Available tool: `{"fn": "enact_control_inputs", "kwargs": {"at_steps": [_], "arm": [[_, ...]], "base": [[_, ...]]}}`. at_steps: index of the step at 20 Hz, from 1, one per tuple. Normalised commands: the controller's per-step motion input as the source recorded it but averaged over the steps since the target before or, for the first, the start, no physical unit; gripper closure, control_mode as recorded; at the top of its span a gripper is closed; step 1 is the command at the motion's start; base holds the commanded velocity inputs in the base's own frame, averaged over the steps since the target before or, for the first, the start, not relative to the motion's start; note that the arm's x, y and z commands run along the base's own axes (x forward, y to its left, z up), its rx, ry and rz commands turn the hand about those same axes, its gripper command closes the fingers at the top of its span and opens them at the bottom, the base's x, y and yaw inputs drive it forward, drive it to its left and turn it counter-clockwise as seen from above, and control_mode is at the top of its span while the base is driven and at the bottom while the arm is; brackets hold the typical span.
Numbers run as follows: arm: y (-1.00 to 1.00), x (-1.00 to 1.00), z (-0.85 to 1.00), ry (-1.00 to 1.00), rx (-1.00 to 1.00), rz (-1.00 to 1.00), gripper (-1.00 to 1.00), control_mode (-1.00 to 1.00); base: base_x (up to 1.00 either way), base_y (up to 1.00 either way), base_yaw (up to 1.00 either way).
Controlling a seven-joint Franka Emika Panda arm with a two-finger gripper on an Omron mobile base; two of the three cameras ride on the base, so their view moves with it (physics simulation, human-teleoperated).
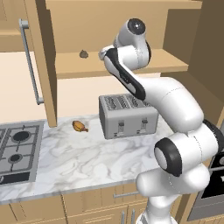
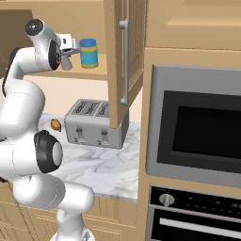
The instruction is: Pick the mayonnaise and shaker from the counter and place them in the cabinet.
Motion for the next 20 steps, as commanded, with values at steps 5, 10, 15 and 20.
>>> {"fn": "enact_control_inputs", "kwargs": {"at_steps": [5, 10, 15, 20], "arm": [[0.00, 0.26, -0.26, 0.00, 0.00, 0.00, -1.00, -1.00], [0.00, 0.24, -0.20, 0.00, 0.00, 0.00, -1.00, -1.00], [0.00, 0.21, -0.17, 0.00, 0.00, 0.00, -1.00, -1.00], [0.00, 0.01, 0.00, -0.06, 0.00, 0.00, -1.00, -1.00]], "base": [[0.00, 0.00, 0.00], [0.00, 0.00, 0.00], [0.00, 0.00, 0.00], [0.00, 0.00, 0.00]]}}
